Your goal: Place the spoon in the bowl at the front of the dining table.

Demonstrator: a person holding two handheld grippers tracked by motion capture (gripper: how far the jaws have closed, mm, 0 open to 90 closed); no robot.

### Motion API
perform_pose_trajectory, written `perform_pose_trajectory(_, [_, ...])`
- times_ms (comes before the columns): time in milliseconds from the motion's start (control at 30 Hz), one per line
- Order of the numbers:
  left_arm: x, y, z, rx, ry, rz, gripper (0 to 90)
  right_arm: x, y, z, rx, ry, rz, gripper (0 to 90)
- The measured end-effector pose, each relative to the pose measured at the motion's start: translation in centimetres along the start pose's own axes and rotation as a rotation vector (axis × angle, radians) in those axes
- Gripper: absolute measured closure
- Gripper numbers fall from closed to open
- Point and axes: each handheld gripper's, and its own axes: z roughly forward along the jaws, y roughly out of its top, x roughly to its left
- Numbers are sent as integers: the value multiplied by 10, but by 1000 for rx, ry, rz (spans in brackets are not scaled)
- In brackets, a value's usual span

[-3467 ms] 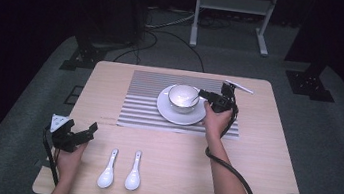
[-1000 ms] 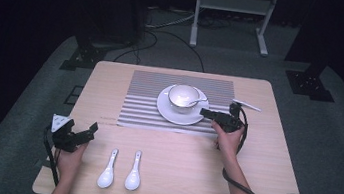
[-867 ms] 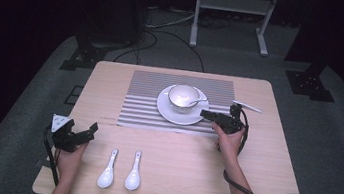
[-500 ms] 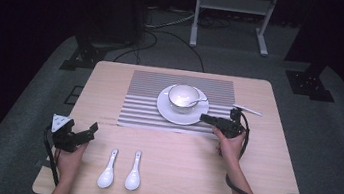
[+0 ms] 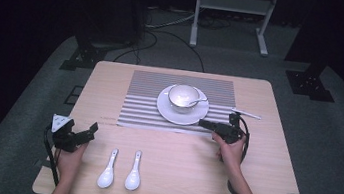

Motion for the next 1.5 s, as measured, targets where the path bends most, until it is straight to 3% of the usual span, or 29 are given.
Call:
perform_pose_trajectory(833, [0,0,0,0,4,6,13,7,-25,-10,66,25,-60,445])
perform_pose_trajectory(1500, [-1,0,0,2,6,9,13,5,-44,-26,78,47,-80,426])
